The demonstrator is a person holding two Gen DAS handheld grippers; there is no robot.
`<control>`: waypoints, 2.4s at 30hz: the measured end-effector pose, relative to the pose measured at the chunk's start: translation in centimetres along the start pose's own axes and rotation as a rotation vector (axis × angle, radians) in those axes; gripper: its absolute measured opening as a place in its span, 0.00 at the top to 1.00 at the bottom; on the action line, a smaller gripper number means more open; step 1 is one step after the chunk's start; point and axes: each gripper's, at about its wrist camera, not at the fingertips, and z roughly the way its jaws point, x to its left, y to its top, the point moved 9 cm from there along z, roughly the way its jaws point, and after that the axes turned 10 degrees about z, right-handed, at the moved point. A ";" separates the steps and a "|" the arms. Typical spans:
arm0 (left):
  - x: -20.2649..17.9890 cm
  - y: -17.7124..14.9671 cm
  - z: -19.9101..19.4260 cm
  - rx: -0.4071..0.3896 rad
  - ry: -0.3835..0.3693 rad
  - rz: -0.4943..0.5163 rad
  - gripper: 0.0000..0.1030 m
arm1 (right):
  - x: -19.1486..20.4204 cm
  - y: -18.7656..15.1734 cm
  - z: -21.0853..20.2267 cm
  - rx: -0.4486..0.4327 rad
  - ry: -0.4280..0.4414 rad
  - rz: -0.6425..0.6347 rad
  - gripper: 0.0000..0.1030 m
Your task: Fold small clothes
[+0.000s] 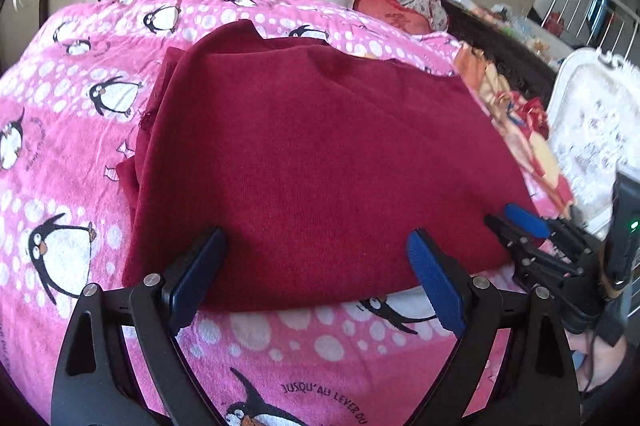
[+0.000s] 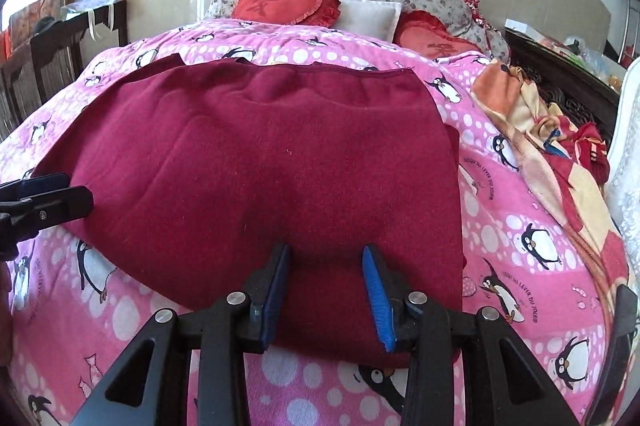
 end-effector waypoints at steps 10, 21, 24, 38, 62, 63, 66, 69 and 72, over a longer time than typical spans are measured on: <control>0.5 -0.1 -0.5 -0.039 -0.100 -0.077 0.07 | -0.1 0.0 0.1 0.098 -0.040 0.053 0.59; 0.1 -0.1 -0.4 -0.026 -0.111 -0.062 0.01 | -0.8 -0.7 -0.2 0.089 -0.081 0.169 0.49; 0.2 0.1 -0.3 -0.024 -0.121 -0.071 0.01 | -0.8 -0.7 -0.1 0.081 -0.085 0.161 0.49; 0.5 0.1 -0.6 -0.032 -0.149 -0.107 0.01 | -0.9 -0.7 0.0 0.077 -0.075 0.164 0.48; 0.7 0.1 -1.0 -0.062 -0.169 -0.134 0.01 | -0.8 -0.7 -0.1 0.069 -0.062 0.175 0.48; 0.6 0.0 -1.0 -0.061 -0.170 -0.134 0.01 | -0.8 -0.7 -0.1 0.068 -0.061 0.176 0.48; 0.6 0.1 -0.9 -0.056 -0.166 -0.134 0.01 | -0.8 -0.7 -0.1 0.067 -0.059 0.177 0.48; 0.5 0.0 -0.9 -0.054 -0.162 -0.129 0.01 | -0.8 -0.7 -0.1 0.067 -0.055 0.179 0.48; 0.5 0.2 -0.8 -0.056 -0.169 -0.135 0.01 | -0.8 -0.7 -0.1 0.066 -0.053 0.181 0.48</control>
